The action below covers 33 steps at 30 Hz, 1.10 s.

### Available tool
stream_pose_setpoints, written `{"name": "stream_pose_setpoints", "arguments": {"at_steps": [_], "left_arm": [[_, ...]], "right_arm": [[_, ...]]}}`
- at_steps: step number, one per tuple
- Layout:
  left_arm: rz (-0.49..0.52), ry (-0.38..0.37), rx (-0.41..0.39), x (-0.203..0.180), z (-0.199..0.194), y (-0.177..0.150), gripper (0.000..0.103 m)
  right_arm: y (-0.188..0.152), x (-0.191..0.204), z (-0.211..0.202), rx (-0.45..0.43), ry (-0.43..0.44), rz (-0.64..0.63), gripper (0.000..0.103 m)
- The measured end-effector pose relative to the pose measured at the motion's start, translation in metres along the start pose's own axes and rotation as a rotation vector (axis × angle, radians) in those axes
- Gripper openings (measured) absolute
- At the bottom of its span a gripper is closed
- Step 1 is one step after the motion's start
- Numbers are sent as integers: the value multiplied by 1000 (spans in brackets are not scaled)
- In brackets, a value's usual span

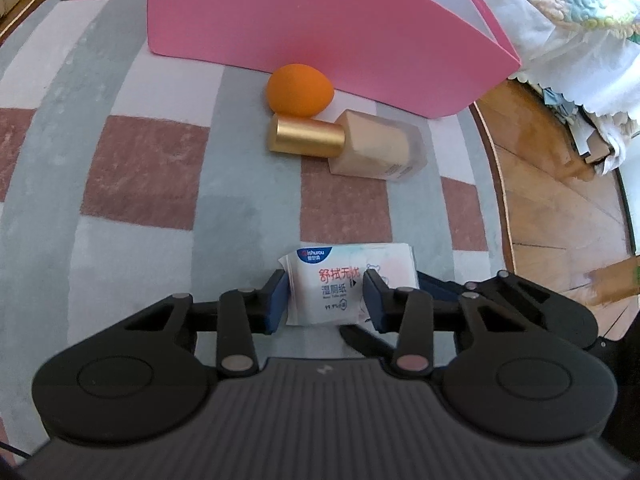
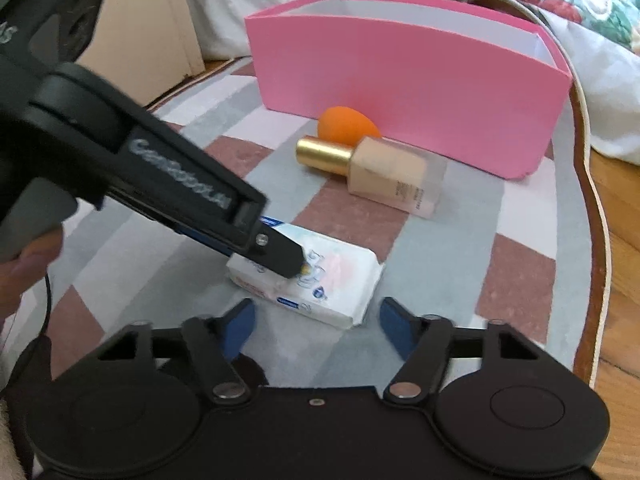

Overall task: Organize objects
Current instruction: 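Grasp the small white wipe pack with the left gripper, then carry the small white pack into the pink box and open the left gripper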

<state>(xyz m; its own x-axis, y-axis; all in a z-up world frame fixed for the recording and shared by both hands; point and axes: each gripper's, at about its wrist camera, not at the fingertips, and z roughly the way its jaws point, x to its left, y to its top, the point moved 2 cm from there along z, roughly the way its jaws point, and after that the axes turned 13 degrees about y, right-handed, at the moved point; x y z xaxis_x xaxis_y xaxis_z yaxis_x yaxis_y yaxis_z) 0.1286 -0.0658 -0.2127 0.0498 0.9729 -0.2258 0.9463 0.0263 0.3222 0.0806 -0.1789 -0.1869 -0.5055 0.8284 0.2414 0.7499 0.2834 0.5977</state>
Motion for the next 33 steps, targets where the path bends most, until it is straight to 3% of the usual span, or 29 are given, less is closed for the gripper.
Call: {"name": "stream_pose_setpoints", "arguments": {"at_steps": [9,14,19,24,33], "left_arm": [[-51,-13,-7,6,0,-2,39],[-58,1,3,2,-8,-9,39],[-75,-45,14,1,-23,-16,39],[-98,-89,11,-1,-46,-24,39],[-56,-110,-55,-11,-118,-26,38]], "right_arm": [[-1,1,7,-20,-16,-7,57],[1,7,4,10,-15,-16,57],[4,15,-13,20,-2,-35,64],[9,22,-38,4,28,-45,73],[30,38,-89,-44,105,-9,75]]}}
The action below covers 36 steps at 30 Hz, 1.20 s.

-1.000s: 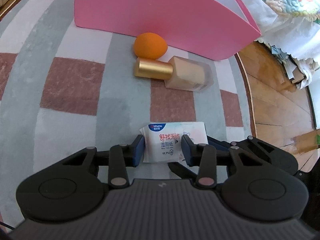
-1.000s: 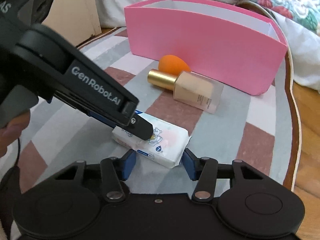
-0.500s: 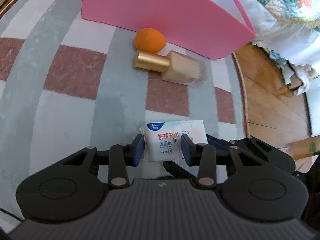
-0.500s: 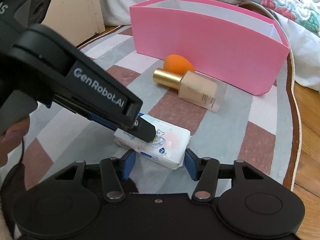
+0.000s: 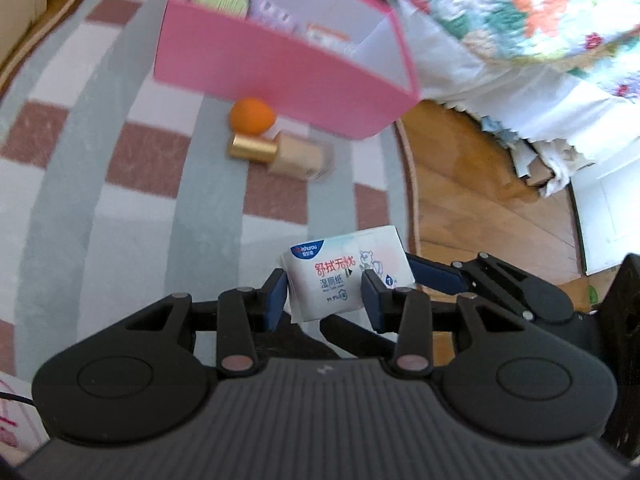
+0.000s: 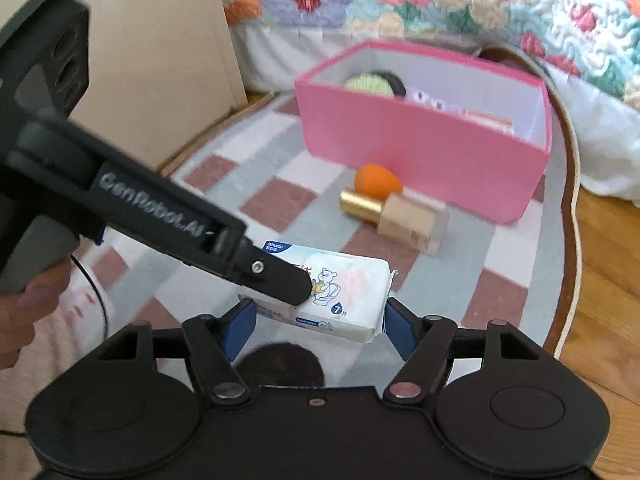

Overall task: Organize objects
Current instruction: 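Carry the small white pack into the pink box and open the left gripper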

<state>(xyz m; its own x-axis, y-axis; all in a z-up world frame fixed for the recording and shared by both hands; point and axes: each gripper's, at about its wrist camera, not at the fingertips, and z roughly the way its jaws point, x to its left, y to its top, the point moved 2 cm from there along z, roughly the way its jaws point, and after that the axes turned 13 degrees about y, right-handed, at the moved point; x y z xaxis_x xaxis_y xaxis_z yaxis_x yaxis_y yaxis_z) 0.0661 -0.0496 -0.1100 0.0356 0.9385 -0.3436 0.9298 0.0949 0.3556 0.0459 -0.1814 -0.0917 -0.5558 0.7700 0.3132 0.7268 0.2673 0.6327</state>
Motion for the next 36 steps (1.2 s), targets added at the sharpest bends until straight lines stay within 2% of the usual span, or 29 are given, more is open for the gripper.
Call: {"name": "stream_pose_setpoints", "arguments": {"at_steps": [8,14,17,23,25,31,33,36], "left_arm": [[47,13,-63,-15,-57,21,38],[52,28,-104,-21,-88,41,38],[45,36,-154,-23,-103,54,38],[-14,26,-241,-15,-120,85,38],[-22,29,-256,-14,-121,98,38],[-36,38,-262,-6,-101,147,39],[-8,33,-292,-3,-86,160,38],[-18,44,-302,0,-51,181,38]], "right_arm": [[28,16,-36,-78,39,-15,75],[56,30,-55,-123,36,-83,75],[77,29,-65,-153,47,-82,75],[132,16,-67,-126,116,-59,74],[144,13,-65,-120,118,-75,72],[177,-7,-49,-97,81,-109,58],[185,-20,-40,-99,73,-92,57],[195,-43,-20,-97,55,-60,57]]}}
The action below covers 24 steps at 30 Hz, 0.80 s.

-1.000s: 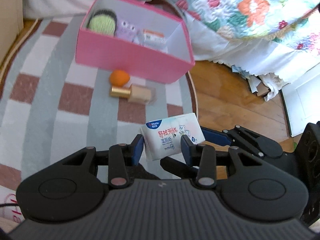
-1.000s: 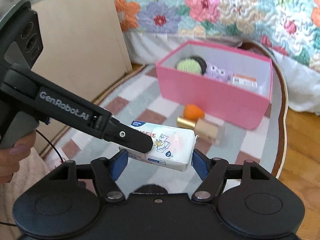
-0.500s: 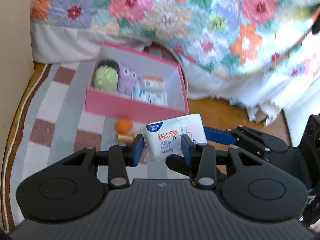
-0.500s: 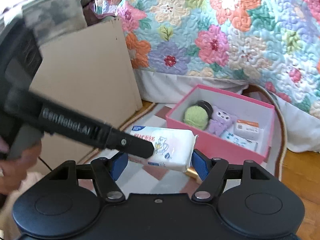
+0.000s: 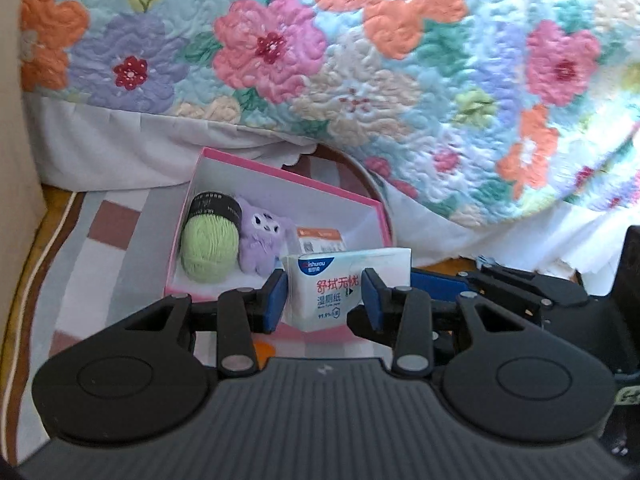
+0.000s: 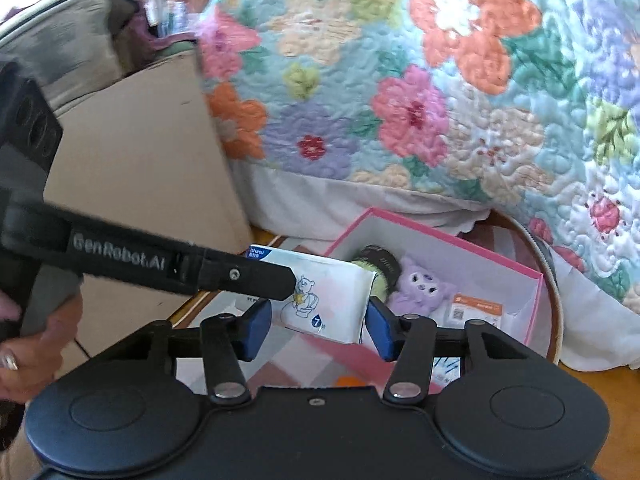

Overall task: Organize objects
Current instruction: 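Carry the small white pack into the pink box and open the left gripper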

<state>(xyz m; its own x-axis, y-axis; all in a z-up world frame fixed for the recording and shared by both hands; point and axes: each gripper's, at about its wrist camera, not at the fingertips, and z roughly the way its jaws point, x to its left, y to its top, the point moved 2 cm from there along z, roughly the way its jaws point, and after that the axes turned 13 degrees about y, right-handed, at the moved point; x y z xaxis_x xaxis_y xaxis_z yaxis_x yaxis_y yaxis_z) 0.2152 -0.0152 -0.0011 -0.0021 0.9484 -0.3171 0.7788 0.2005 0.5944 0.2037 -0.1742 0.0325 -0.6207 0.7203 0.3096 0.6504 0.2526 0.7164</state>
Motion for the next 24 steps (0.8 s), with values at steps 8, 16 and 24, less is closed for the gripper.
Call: {"name": "stream_pose_setpoints", "arguments": {"at_steps": [8,16,24], "left_arm": [[-5,59,115,4,102,26,39],[5,113,229,11,166,11,38],[-37,185,302,22,193,-7,39]], "right_arm": [[3,-81,78,52,-17,226,57],[-30,-132,127,96,21,386,54],[-56,-146,155,143,30,447,50]]}}
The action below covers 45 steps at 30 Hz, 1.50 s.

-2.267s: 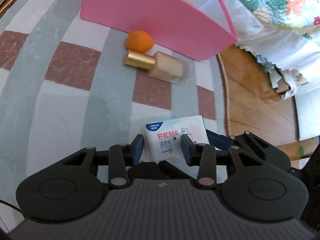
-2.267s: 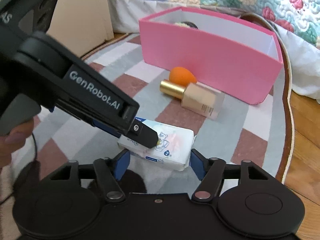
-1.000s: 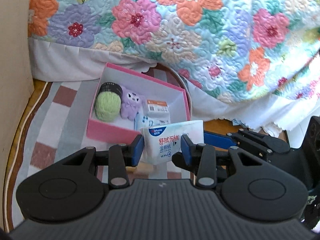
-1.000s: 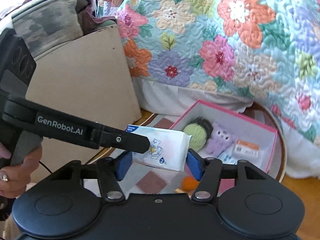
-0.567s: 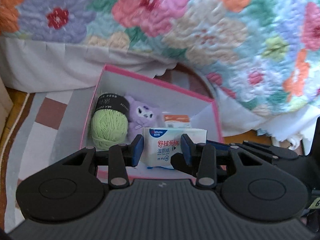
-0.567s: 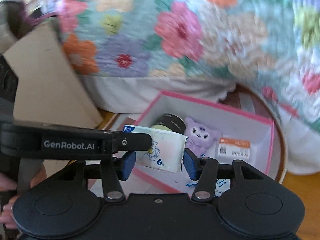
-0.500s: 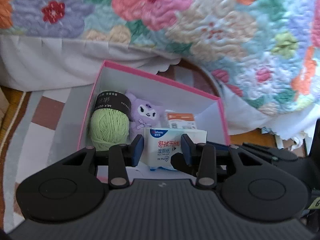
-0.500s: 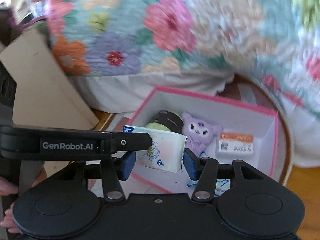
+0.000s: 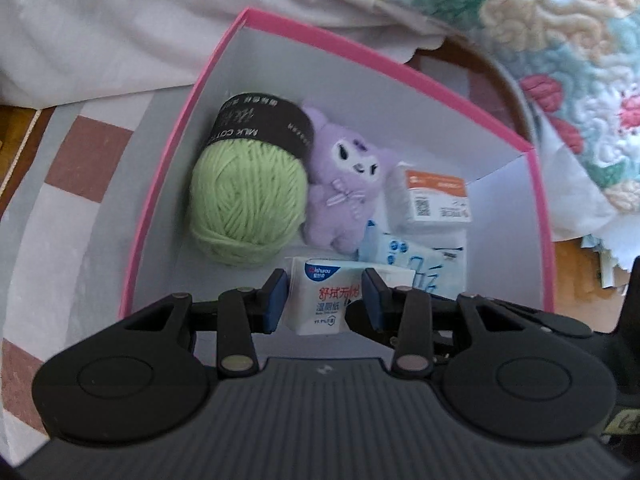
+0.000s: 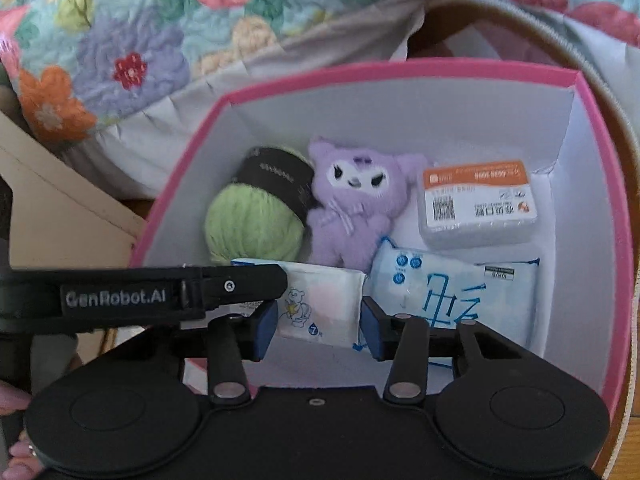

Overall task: Organize objects
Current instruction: 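Carry the small white pack into the pink box and open the left gripper, then withdraw the left gripper from the box toward the foundation bottle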

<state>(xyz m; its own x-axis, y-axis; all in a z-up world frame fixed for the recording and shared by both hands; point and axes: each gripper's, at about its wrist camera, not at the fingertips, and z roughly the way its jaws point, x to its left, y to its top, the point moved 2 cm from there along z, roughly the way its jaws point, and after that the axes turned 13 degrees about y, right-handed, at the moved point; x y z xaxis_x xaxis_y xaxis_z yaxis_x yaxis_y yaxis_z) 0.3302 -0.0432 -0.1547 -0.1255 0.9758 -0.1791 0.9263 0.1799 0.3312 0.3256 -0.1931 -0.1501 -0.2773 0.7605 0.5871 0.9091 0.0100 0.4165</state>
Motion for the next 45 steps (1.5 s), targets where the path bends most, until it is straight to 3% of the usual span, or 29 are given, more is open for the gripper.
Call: {"name": "stream_pose_setpoints", "arguments": {"at_steps": [3,6,15,28,36,40,45], "left_arm": [[11,38,-22,0,4,-3,39],[19,58,-45,0,-2,-3,45],[88,52,-61,3,-52,-16,49],[207,119,-79,3,-141,-45,54],[273,81,-156,-1,-204,-70,60],[273,13,-175,4,-234,-85,62],[314,12,-227,8,-266,-115,68]], "right_arm": [[0,-4,7,13,0,24,47],[1,-4,2,16,-21,4,43],[-6,33,-56,-33,-18,-120,46],[-19,101,-147,-44,-35,-239,60],[-46,147,-195,-61,-58,-335,68],[-68,161,-214,-82,5,-358,73],[-102,177,-230,-96,43,-405,80]]}}
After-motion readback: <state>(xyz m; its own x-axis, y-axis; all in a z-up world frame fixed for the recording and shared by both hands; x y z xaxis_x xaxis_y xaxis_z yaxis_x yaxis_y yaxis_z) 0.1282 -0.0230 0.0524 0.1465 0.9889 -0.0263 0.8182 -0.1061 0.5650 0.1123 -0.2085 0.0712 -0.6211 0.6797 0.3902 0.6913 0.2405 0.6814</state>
